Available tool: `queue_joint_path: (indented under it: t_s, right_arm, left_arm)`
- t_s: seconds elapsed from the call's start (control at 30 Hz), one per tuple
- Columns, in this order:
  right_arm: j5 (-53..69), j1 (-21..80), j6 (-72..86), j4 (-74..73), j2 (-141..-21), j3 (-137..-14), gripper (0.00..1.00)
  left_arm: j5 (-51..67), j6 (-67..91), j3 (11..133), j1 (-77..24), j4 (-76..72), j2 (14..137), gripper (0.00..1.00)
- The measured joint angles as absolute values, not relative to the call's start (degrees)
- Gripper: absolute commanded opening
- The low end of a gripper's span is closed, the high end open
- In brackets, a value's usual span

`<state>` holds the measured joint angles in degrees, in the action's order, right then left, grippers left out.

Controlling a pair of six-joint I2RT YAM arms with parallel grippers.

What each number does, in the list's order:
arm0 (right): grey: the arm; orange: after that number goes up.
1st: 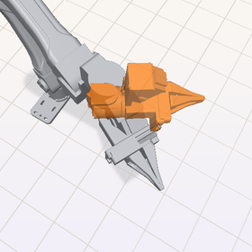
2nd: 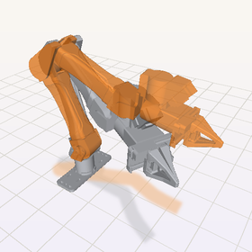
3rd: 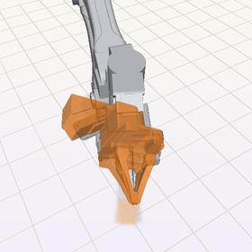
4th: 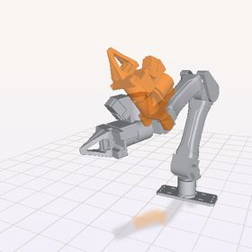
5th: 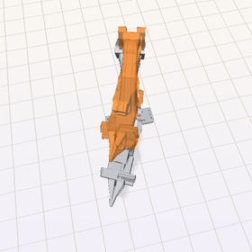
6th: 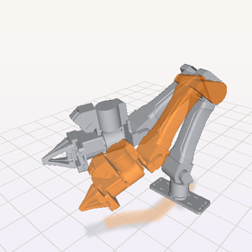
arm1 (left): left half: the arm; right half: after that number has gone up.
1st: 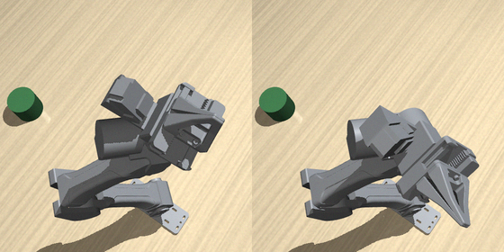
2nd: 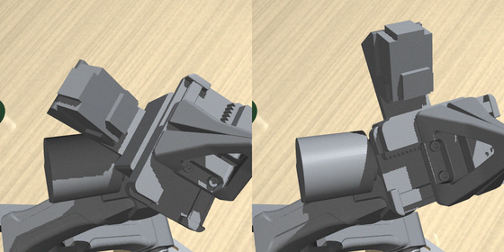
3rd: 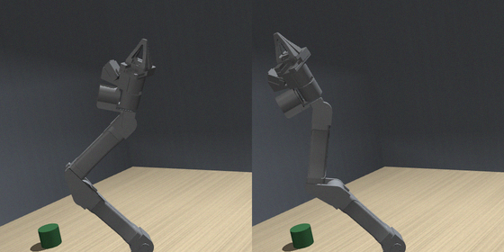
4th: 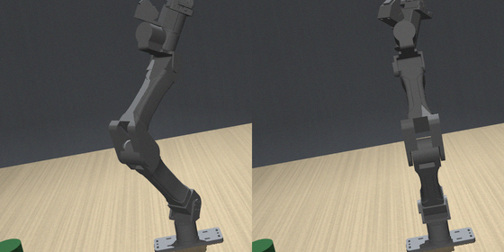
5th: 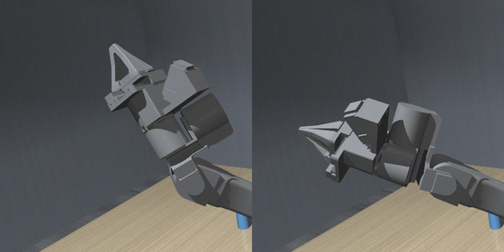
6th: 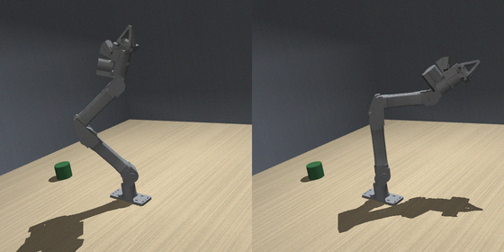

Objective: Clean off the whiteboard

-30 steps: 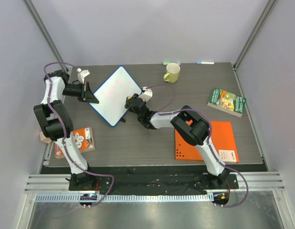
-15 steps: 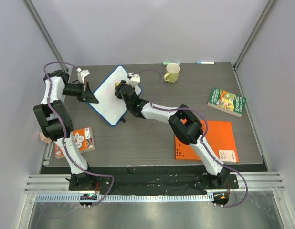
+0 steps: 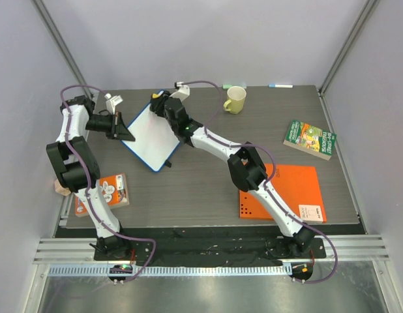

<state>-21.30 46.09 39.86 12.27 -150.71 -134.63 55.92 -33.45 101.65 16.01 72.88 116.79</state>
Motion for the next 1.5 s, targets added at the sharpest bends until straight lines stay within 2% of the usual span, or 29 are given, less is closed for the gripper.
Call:
queue_joint_path:
  t_s: [0.4, 0.8, 1.13, 1.5]
  right_arm:
    - [-23.29, 45.63, 45.39, 17.56, -143.61, -117.58, 0.01]
    - [-28.95, 48.14, 39.53, 12.12, -145.14, -122.91, 0.01]
    - [-27.51, 52.38, 38.87, 20.05, -140.11, -111.37, 0.01]
    - [-24.12, 55.51, 38.59, 23.70, -140.40, -111.79, 0.01]
  left_arm:
    - [55.99, -33.47, 101.65, 15.94, 73.36, 116.84, 0.00]
    - [55.53, -33.76, 101.65, 15.94, 74.22, 116.73, 0.00]
    - [55.00, -34.61, 101.65, 16.05, 74.76, 116.71, 0.00]
    - [53.84, -35.07, 101.51, 16.38, 75.50, 116.71, 0.00]
